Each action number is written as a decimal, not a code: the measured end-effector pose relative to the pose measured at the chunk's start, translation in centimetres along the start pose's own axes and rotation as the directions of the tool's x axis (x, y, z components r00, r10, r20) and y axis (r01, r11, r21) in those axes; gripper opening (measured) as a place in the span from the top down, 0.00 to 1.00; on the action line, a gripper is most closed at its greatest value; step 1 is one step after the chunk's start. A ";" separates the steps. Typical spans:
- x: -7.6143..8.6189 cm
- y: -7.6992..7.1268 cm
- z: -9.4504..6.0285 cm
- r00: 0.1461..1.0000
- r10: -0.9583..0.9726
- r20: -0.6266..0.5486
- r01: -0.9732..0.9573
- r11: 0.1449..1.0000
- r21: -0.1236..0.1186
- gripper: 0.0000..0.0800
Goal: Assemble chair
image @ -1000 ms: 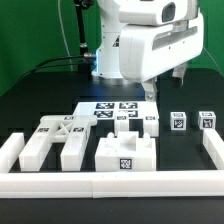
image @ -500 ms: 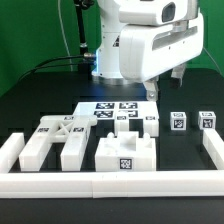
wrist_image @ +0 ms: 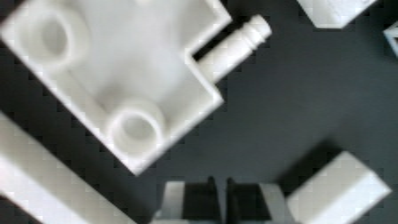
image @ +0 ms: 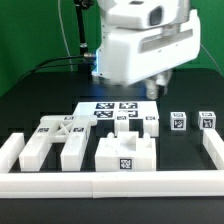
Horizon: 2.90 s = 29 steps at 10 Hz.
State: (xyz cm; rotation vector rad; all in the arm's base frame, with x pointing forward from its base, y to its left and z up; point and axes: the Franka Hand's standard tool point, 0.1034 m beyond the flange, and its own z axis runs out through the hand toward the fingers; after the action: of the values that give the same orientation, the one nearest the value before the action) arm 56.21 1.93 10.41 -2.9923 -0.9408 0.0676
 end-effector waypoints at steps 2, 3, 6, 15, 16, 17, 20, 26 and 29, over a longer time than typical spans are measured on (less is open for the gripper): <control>-1.8 2.2 0.6 0.981 0.194 -0.004 -0.194 0.980 0.041 1.00; -1.7 2.0 0.6 0.954 0.299 0.000 -0.298 0.954 0.041 1.00; -1.8 2.0 0.9 0.897 0.442 0.011 -0.442 0.896 0.047 0.89; -2.9 4.5 7.9 0.882 0.470 0.014 -0.470 0.882 0.026 0.19; -2.7 4.5 8.1 0.884 0.468 0.004 -0.468 0.883 0.024 0.19; -2.8 4.5 8.2 0.884 0.467 0.005 -0.467 0.884 0.024 0.19; -2.8 4.5 8.2 0.884 0.467 0.006 -0.467 0.884 0.024 0.54; -2.8 4.5 8.2 0.884 0.467 0.006 -0.467 0.884 0.024 0.96; -2.8 4.5 8.2 0.884 0.467 0.006 -0.467 0.884 0.024 0.96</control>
Offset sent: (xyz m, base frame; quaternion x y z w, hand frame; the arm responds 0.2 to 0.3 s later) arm 0.0000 0.0000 0.0000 0.0000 0.0000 0.1296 0.9916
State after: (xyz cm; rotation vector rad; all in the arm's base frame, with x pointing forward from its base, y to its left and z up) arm 56.16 -3.39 2.27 -3.1171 -0.1924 0.0782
